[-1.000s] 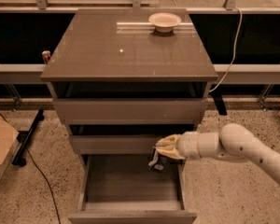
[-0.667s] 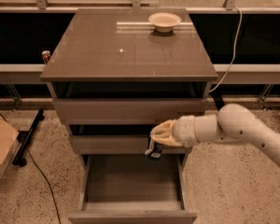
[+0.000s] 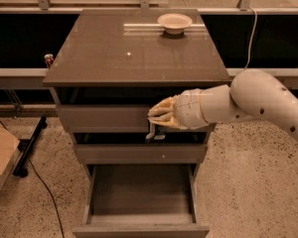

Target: Pick rxbar blueberry from bottom drawer and place on counter

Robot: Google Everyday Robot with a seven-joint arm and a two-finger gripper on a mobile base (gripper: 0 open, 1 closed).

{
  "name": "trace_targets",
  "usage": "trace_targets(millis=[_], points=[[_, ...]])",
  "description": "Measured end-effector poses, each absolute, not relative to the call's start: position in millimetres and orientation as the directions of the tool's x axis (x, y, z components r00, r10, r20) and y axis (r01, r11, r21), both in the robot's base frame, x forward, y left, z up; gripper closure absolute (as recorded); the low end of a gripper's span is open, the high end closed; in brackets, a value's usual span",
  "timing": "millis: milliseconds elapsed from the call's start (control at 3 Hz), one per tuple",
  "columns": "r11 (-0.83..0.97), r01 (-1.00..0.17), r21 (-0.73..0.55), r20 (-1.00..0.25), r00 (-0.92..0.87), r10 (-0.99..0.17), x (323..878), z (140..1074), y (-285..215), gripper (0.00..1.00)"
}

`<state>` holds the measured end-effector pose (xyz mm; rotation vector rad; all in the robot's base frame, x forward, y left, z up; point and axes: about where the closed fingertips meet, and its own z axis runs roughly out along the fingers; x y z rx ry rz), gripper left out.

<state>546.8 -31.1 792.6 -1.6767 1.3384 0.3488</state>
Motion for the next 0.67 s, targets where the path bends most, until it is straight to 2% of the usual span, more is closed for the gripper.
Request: trace_targets(millis=[667], points=[[-0.039, -0.769, -0.638, -0.582, 0.515, -0.629, 548.2, 888.9, -8.0, 1.0]])
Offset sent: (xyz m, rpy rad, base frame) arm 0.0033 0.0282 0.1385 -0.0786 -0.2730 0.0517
